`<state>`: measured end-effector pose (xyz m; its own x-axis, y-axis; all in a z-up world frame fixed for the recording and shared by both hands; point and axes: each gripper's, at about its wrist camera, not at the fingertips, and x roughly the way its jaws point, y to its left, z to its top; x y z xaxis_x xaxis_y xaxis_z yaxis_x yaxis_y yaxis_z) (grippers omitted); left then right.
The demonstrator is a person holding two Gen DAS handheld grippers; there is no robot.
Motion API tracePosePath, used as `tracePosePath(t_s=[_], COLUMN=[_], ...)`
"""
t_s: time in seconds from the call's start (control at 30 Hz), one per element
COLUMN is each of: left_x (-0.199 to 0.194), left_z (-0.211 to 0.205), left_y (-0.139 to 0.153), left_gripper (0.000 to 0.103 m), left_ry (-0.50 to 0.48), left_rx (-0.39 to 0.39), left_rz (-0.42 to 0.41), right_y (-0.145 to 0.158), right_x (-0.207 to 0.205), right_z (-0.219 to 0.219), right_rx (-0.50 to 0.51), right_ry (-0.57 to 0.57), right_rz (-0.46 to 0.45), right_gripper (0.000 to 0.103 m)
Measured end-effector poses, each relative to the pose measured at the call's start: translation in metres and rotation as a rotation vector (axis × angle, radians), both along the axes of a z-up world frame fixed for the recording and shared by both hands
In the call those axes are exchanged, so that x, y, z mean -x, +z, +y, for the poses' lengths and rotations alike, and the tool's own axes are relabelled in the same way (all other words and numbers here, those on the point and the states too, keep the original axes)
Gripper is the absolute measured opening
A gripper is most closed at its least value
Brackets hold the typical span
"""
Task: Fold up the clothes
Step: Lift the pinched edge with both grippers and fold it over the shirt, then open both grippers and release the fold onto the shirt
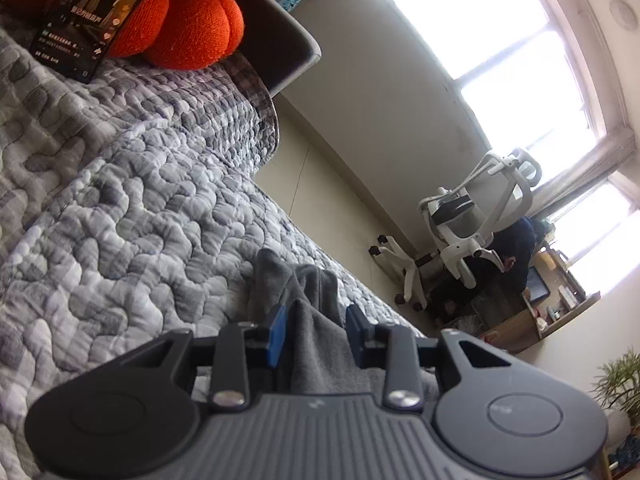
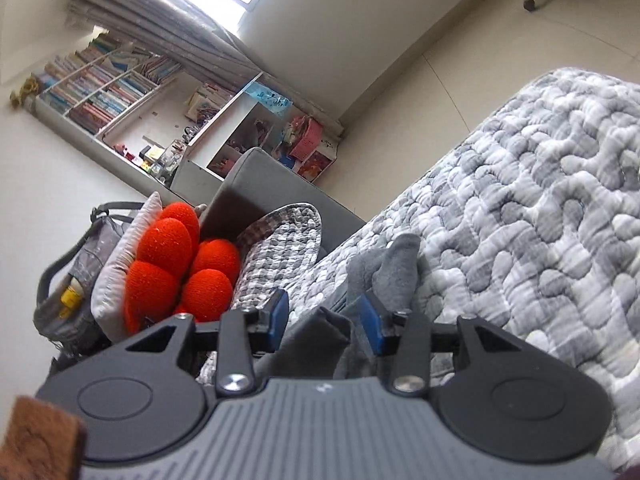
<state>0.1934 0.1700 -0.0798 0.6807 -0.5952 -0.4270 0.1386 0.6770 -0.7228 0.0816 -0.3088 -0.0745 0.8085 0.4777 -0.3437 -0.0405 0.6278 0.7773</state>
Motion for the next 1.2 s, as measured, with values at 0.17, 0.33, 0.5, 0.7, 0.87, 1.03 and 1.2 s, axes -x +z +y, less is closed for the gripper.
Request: tracePosePath(t_s=[0.17,0.33,0.5,0.7,0.87,1.03,1.2], left_x=[-0.001,0.004,0.012,-0.011,-0.031,-0.038,-0.027], left_z=[-0.011,-0.018,-0.025,-0.032,-0.041,-0.046,-0.046], left_y=[0.000,0.004,0.022,0.031,0.017,0.006,0.027], left_gripper=[0.024,0.005,0.005,0.005,0.005,0.009,0.018], left_ry=[-0.017,-0.009,0.018,0.045,0.047,0.031,0.086], left_rx=[-0.106,-0.165,-0.212,-0.243,-0.306,-0.353,-0.441], left_rz=[-0.046,-0.105,-0.195,-0.181,-0.141,-0.114,-0.167], right_y=[-0.002,0.000,0.012,0.022,0.011,0.015,0.022], right_x=[0.000,-0.001,0.000,-0.022,-0.052,-0.053,-0.049], right_z=[0.024,0.045,0.057,0.060,0.054,0.054,0.056], right_rx=[0.203,0.368,0.468,0.504,0.480,0.497,0.525], right_ry=[0.016,0.032,0.002,-0.021,-0.012,-0.019,-0.028], right_rz=[-0.058,-0.108,-0.169,-0.162,-0.099,-0.099,-0.113], right_gripper=[0.045,0.022,0.013,0.013,0.013,0.014,0.028])
